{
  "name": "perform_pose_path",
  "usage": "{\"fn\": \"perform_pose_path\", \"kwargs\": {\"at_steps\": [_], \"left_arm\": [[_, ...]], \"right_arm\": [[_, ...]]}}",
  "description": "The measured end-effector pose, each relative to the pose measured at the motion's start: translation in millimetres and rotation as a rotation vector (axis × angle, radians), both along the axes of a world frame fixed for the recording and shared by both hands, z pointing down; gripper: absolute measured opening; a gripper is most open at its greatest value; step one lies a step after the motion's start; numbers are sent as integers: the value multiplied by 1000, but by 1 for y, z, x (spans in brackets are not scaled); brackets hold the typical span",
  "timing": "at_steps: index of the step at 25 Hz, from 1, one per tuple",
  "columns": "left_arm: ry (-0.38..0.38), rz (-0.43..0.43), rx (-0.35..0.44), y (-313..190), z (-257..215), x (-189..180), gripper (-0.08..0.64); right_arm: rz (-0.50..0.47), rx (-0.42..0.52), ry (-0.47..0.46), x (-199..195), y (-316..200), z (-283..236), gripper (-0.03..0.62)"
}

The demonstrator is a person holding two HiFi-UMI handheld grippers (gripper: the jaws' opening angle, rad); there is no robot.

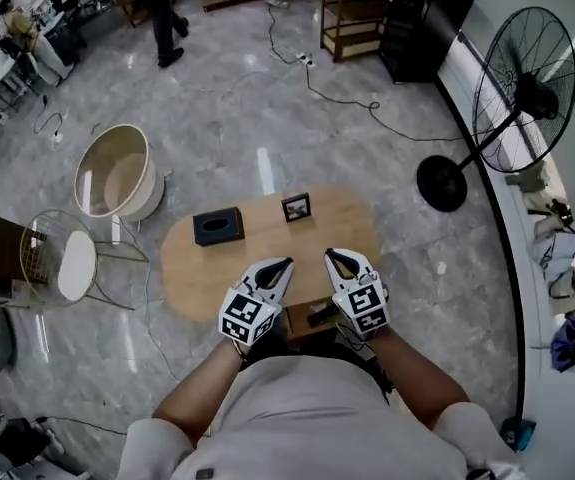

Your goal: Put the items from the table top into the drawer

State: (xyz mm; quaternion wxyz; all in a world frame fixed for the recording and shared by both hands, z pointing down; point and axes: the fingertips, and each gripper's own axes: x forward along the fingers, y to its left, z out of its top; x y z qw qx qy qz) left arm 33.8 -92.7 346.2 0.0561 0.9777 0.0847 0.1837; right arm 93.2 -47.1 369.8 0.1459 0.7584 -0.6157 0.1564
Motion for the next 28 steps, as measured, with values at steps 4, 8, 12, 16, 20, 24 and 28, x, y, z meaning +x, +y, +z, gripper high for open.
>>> {"fn": "perform_pose_path", "kwargs": {"at_steps": [4,8,12,16,20,24,28], "left_arm": [[54,-32,25,-6,-30,-4,9],[119,-69,41,-15,-66,-6,9],[176,-112,65,-21,-98,-13,9],[209,-181,66,-26,-118,-29,9],[196,-228,100,-30,-119,-48,9],[195,-248,98,-25,-119,-61,9],[203,-230,87,-17,-123,-87,9]], "right_arm": [[4,83,13,-2,0,-48,29],[-7,170,48,0,-5,-92,29],[-38,232,80,-4,-6,-126,29],[-98,251,87,-14,-8,-141,28],[-167,231,73,-28,-10,-134,28],[-192,224,65,-37,-5,-130,28],[-171,235,68,-55,3,-137,28]]}}
